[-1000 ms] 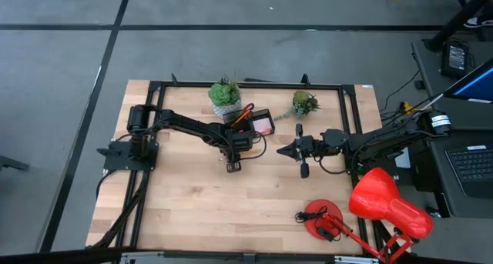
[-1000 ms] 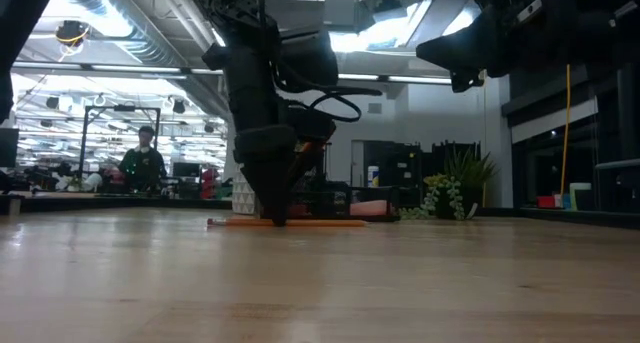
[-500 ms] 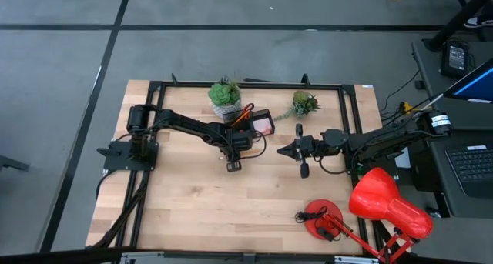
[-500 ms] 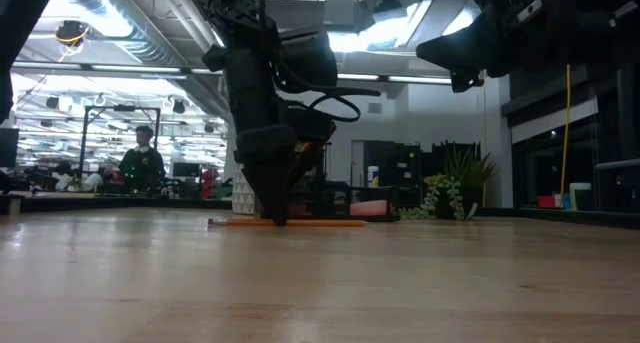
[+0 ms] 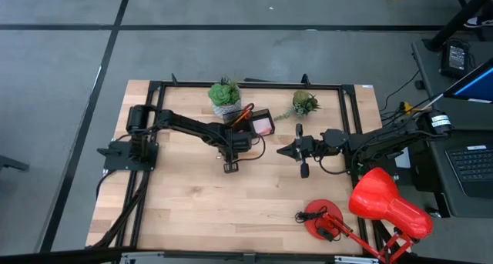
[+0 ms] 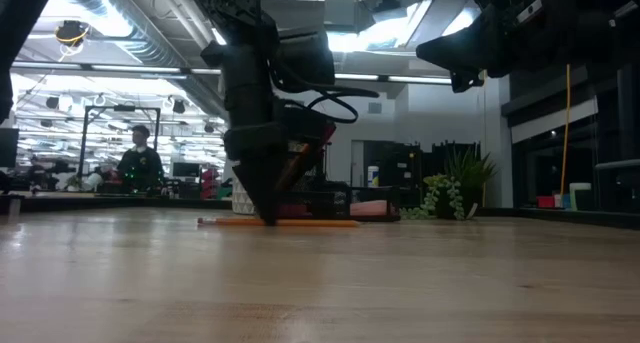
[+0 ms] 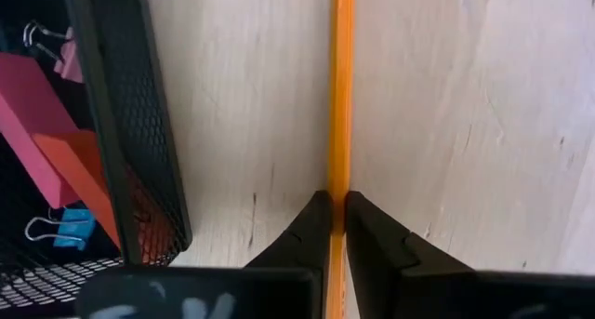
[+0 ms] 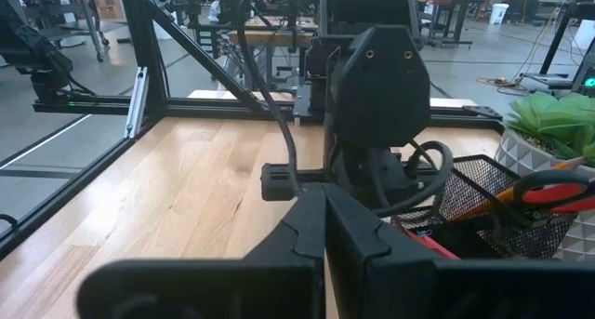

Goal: Pick and place office supplies into organizer
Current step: Put the orange pencil into the black desk organizer

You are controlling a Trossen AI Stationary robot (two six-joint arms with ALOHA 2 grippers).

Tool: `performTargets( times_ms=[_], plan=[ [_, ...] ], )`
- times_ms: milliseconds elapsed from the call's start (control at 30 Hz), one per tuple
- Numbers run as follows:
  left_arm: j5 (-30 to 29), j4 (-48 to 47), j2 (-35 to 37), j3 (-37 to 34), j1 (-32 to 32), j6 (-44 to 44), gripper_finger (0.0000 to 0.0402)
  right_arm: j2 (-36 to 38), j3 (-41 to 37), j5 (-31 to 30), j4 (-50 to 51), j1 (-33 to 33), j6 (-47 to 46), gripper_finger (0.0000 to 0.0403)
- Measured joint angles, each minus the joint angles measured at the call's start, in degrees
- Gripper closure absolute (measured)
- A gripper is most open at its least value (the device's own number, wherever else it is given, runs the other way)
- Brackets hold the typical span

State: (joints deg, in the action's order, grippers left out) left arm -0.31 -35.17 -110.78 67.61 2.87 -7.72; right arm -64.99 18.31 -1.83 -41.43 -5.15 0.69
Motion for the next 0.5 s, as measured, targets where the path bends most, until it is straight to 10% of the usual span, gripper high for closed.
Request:
performTargets(
  times_ms=[500],
  plan=[
    [-0.51,-4.34,7.02,-0.55,-1.37,2.05,0.0386,0.01,0.00,0.00,0.17,-0.02,0.02,0.0395]
  ],
)
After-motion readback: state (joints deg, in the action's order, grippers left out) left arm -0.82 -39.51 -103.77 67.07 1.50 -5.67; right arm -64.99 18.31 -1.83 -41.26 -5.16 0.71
